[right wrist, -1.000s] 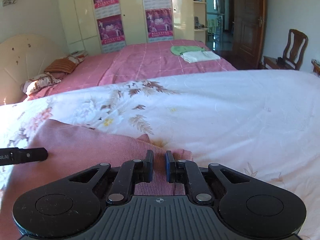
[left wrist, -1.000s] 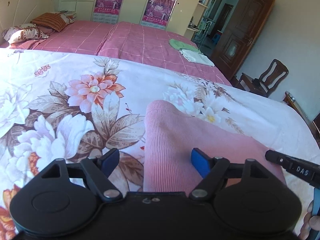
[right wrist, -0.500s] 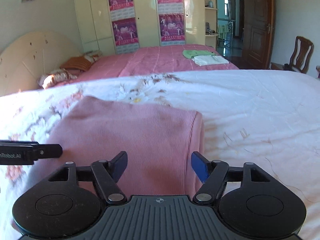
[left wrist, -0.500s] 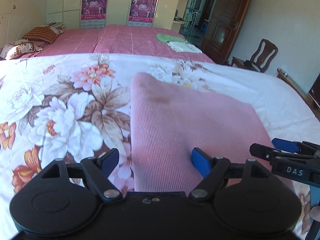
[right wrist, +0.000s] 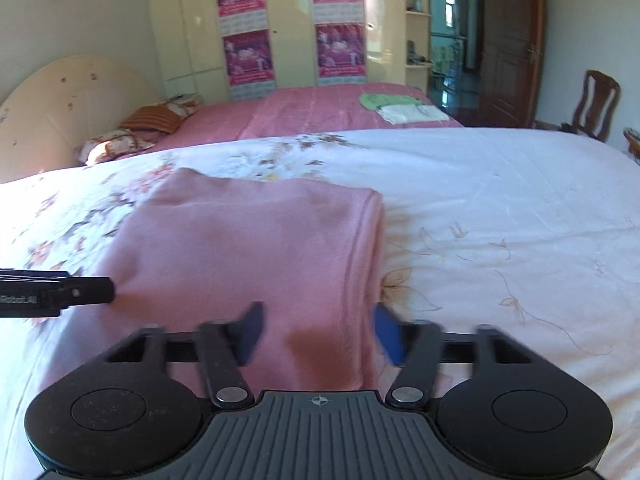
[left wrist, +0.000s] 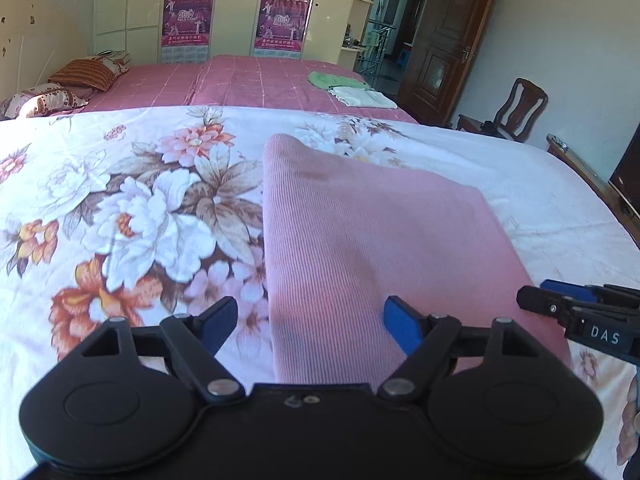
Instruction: Fold small clothes
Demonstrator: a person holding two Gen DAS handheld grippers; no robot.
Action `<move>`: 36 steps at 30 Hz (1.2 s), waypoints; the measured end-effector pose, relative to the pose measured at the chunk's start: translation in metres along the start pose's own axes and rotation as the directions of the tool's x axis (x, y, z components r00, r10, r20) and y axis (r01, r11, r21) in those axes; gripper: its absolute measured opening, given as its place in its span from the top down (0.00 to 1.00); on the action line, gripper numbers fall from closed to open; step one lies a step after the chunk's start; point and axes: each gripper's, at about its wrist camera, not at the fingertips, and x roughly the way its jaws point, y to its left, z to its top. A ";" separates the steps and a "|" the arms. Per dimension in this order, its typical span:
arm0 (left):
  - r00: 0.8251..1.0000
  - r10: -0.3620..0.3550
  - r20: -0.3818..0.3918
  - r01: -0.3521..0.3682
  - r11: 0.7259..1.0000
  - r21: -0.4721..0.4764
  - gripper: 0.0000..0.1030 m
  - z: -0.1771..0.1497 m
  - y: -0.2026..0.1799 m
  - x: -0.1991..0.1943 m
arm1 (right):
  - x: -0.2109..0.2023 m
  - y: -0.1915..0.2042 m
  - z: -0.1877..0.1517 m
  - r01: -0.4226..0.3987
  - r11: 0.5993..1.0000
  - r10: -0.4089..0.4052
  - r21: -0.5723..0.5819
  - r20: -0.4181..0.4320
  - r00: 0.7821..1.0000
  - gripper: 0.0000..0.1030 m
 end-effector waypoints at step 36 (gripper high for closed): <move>0.997 0.016 -0.081 -0.019 0.999 -0.034 0.07 0.009 0.004 0.005 | -0.003 -0.030 0.001 -0.081 0.996 0.084 0.036 -0.074 0.994 0.13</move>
